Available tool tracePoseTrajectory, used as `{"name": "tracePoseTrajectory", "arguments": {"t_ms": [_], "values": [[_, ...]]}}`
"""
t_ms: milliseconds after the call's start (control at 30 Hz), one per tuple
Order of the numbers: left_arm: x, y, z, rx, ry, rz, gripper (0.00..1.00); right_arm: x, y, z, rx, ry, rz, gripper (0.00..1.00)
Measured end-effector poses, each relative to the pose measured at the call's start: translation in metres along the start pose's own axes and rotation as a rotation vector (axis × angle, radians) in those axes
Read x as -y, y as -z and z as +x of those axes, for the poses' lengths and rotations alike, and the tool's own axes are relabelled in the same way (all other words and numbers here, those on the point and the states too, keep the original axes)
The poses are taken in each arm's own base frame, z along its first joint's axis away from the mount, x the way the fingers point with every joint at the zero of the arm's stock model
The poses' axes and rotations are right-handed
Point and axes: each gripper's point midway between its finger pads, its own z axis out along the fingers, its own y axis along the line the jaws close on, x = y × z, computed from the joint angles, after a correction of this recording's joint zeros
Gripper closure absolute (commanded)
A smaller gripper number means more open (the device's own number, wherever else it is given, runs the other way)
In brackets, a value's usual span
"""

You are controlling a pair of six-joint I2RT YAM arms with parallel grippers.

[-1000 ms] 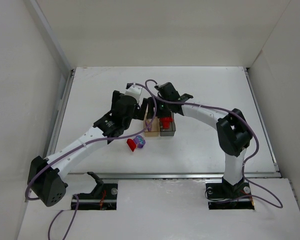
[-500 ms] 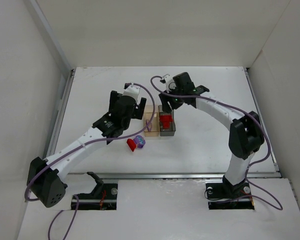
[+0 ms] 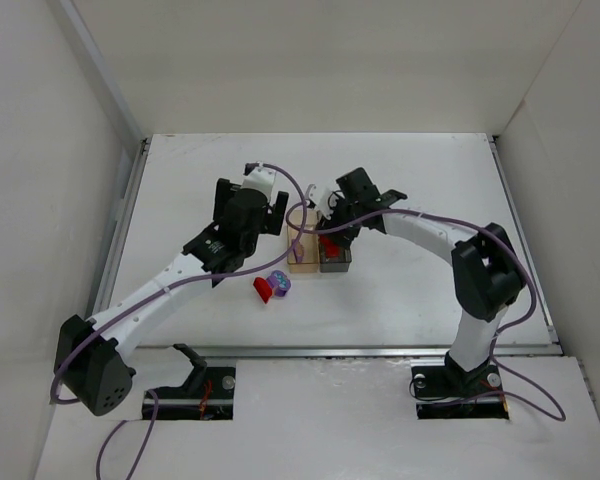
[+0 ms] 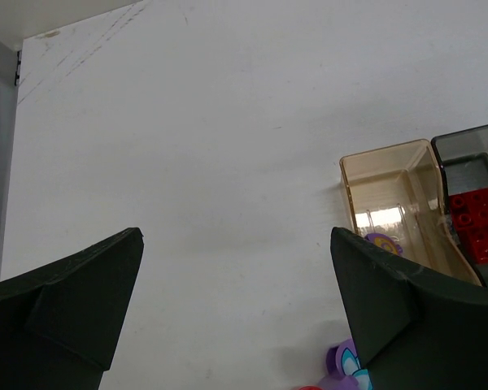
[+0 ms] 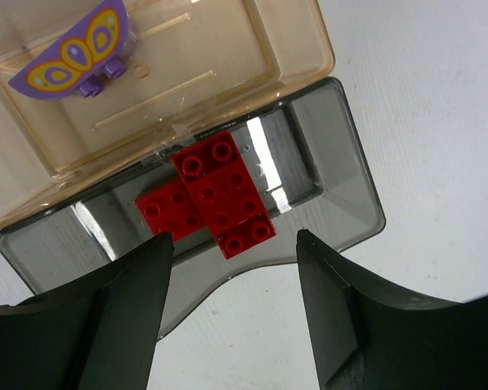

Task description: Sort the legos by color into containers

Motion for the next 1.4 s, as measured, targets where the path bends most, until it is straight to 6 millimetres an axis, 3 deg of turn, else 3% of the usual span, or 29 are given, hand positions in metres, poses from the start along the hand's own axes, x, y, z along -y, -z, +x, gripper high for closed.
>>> {"name": "tracePoseTrajectory", "arguments": {"t_ms": [167,533,733,800,867,1100,1400], "values": [[0.001,-0.001,0.0,-0.001,-0.006,0.009,0.01,0.002,-0.003,-0.005,0.014,0.056,0.006,0.34],[-0.007,-0.007,0.004,-0.015,-0.026,-0.011,0.01,0.002,-0.033,-0.003,-0.002,0.118,-0.063,0.41],[-0.009,-0.008,0.003,-0.012,-0.033,-0.011,0.01,0.005,-0.033,-0.008,0.011,0.127,-0.07,0.66],[-0.009,-0.008,0.002,-0.01,-0.038,-0.01,0.01,0.005,-0.033,-0.009,0.016,0.129,-0.072,0.68],[-0.009,-0.008,0.001,-0.006,-0.04,-0.01,0.01,0.005,-0.033,-0.009,0.017,0.132,-0.074,0.66],[-0.009,-0.008,-0.002,0.006,-0.042,-0.01,0.01,0.002,-0.034,-0.009,0.023,0.131,-0.092,0.45],[-0.009,-0.009,-0.002,0.006,-0.055,-0.01,0.01,-0.001,-0.041,-0.002,0.006,0.113,-0.121,0.47]]}}
